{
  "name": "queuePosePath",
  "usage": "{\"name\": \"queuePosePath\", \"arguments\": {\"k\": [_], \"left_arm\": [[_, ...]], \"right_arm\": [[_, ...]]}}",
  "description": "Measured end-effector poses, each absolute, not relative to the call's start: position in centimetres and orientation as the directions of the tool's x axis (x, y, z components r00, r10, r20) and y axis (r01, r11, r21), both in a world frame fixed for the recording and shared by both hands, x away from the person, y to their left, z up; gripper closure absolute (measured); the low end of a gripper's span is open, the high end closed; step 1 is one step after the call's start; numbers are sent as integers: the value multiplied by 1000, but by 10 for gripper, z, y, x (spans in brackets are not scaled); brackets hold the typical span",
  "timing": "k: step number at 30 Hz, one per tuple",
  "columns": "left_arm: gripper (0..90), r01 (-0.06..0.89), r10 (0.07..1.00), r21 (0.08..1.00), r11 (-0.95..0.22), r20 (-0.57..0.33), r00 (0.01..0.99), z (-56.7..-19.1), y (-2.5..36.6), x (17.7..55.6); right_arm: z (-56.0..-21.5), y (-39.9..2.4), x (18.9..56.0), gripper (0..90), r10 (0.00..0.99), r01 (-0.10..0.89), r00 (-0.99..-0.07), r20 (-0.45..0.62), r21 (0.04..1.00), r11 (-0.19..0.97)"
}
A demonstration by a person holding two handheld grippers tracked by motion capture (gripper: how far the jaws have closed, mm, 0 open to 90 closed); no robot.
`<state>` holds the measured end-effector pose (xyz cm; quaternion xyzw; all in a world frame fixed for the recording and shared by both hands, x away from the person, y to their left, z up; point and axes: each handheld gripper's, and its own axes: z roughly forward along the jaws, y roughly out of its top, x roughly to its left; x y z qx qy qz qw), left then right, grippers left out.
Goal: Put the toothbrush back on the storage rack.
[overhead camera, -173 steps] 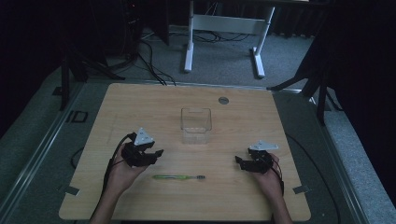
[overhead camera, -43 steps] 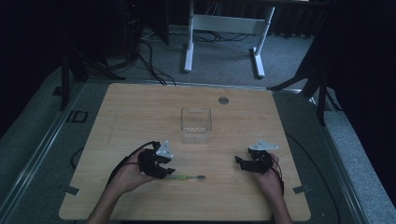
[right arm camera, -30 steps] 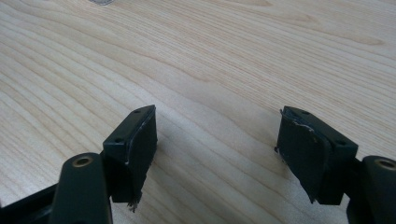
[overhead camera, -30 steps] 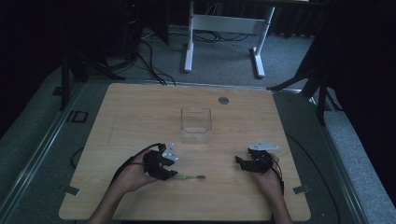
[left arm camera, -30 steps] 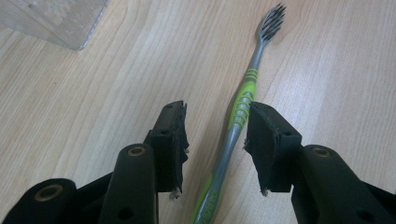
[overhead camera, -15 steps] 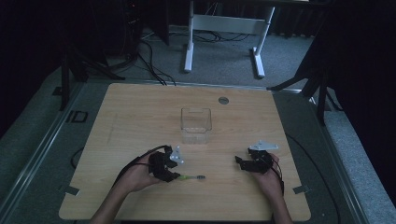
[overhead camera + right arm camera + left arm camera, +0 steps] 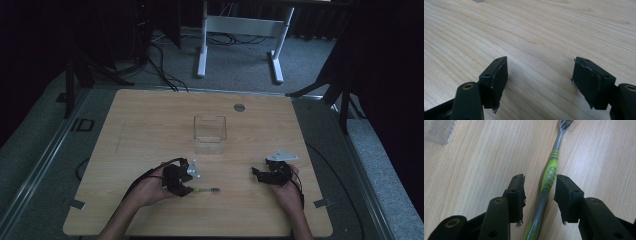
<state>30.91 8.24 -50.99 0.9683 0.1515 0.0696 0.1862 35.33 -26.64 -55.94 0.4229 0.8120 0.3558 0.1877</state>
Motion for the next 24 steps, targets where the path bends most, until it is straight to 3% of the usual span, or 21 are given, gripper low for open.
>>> {"name": "queuePosePath", "arguments": {"k": [24], "left_arm": [[698,230,267,293,-928,91,959,-519,65,307]], "right_arm": [[-559,-266,353,283,820,553,-572,-4,737,390]]}}
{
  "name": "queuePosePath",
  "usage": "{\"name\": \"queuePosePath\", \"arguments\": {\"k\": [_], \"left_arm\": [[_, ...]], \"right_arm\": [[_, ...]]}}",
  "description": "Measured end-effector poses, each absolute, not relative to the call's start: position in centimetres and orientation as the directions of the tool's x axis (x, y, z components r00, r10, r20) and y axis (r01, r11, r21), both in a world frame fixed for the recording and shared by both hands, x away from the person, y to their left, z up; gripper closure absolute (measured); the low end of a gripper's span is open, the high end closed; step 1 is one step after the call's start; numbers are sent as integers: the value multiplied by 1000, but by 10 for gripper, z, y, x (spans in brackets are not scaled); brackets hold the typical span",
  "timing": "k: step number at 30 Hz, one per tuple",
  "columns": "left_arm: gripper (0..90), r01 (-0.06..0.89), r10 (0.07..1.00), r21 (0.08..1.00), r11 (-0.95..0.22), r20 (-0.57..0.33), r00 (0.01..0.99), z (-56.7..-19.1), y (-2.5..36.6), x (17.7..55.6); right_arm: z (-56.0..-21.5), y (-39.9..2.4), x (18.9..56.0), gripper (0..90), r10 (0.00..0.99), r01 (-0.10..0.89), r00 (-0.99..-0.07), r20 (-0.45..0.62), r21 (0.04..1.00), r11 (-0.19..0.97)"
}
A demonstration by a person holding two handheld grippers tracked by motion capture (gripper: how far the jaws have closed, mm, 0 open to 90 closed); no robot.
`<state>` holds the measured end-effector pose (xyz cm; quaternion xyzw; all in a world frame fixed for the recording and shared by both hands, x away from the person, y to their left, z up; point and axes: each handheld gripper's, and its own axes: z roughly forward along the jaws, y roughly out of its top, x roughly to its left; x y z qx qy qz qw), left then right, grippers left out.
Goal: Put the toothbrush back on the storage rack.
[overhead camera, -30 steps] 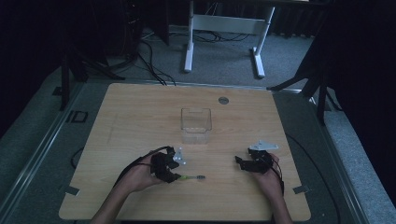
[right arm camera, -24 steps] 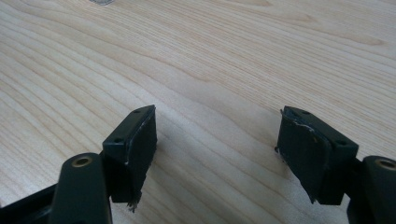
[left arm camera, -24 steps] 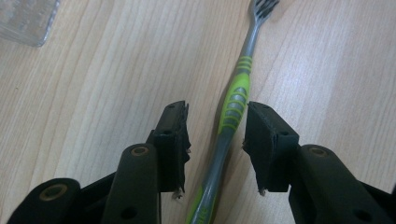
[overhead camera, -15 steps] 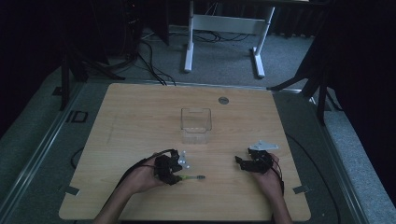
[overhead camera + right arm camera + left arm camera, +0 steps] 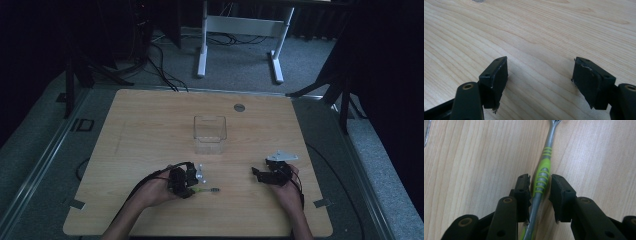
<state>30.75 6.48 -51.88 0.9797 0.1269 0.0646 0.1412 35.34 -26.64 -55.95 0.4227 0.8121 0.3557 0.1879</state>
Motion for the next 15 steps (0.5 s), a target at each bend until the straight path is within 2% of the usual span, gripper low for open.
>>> {"name": "queuePosePath", "arguments": {"k": [15], "left_arm": [[765,217,243,260,-941,75,967,-520,63,310]], "right_arm": [[-559,-266,353,282,820,553,-572,-5,736,390]]}}
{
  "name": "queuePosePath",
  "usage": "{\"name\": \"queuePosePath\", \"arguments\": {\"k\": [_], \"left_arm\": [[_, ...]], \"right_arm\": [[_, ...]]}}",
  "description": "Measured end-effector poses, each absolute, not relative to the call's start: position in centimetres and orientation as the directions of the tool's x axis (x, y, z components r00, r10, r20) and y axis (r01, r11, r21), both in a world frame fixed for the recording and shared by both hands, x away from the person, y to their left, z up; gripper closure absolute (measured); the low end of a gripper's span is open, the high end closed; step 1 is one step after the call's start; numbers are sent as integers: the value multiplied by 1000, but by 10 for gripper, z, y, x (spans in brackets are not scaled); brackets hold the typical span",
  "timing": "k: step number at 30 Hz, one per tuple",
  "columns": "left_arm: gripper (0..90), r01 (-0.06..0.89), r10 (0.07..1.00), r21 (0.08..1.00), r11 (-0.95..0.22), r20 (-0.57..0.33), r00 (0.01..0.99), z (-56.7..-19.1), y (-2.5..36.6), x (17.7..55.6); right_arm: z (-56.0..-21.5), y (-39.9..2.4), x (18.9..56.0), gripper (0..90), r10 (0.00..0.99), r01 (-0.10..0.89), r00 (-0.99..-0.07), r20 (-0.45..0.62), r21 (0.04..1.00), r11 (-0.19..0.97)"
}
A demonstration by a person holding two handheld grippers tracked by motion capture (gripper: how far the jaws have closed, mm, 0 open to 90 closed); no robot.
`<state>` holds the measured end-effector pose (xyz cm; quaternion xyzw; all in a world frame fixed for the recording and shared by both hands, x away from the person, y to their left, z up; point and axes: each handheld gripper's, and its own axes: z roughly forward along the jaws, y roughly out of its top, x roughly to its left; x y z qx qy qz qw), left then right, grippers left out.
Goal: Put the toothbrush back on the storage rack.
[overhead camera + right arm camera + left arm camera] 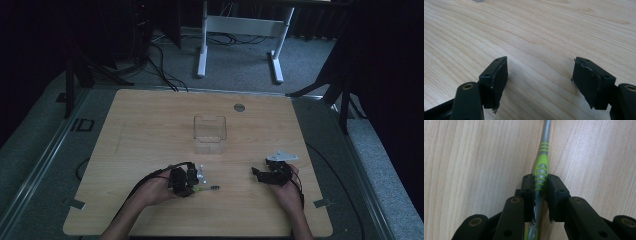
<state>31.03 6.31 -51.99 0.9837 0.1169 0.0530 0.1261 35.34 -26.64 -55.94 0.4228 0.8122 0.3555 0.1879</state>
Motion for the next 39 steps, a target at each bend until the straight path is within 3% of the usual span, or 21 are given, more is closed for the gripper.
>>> {"name": "queuePosePath", "arguments": {"k": [18,39], "left_arm": [[780,234,254,269,-934,39,967,-520,66,313],[781,309,353,363,-879,59,934,-500,80,320]], "right_arm": [[-559,-266,353,280,819,553,-573,-4,736,390],[-559,-266,354,280,818,552,-575,-4,736,392]]}}
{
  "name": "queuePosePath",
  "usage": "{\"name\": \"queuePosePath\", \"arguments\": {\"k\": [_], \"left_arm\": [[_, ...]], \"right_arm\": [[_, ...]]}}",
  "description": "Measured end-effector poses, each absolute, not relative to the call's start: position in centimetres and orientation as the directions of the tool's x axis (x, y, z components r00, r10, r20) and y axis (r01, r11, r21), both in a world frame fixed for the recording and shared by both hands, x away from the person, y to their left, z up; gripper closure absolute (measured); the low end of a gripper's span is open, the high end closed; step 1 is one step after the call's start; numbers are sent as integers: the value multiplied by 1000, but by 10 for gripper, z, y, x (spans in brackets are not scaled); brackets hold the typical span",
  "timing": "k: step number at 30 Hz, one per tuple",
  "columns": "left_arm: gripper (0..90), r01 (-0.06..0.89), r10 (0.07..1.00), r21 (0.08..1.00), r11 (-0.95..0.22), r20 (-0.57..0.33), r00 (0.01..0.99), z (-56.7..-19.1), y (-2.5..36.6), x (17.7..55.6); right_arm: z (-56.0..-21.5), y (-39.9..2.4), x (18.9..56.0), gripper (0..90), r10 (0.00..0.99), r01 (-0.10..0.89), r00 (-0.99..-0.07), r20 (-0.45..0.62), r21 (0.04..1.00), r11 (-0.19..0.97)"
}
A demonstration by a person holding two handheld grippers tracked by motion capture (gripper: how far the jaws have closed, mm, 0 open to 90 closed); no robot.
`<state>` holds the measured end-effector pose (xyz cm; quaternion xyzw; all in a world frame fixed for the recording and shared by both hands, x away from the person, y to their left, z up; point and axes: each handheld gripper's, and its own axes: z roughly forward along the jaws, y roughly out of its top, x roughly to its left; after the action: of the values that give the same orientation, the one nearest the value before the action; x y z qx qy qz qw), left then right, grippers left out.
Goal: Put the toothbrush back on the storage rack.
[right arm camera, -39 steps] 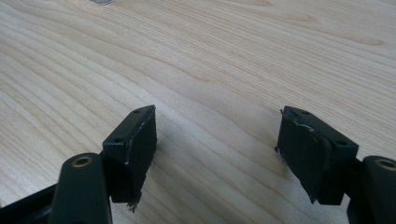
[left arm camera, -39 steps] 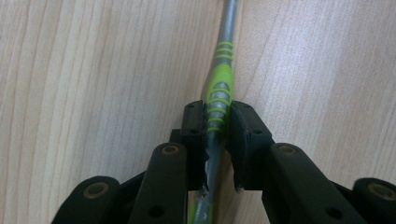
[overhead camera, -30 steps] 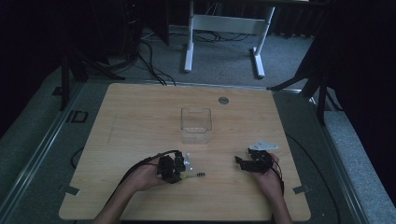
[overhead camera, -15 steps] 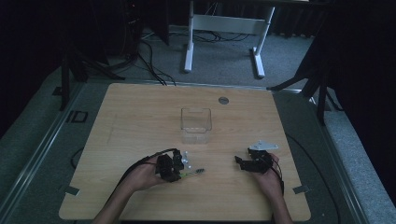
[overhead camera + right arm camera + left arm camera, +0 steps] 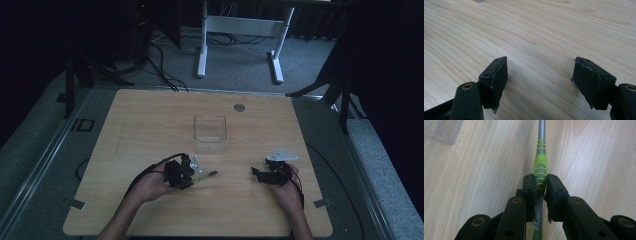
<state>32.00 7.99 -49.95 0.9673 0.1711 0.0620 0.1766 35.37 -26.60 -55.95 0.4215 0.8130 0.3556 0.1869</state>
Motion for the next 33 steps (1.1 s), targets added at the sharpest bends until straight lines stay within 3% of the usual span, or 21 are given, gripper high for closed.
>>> {"name": "queuePosePath", "arguments": {"k": [33], "left_arm": [[786,369,480,510,-777,100,872,-464,102,323]], "right_arm": [[-559,-266,354,280,818,552,-575,-4,736,392]]}}
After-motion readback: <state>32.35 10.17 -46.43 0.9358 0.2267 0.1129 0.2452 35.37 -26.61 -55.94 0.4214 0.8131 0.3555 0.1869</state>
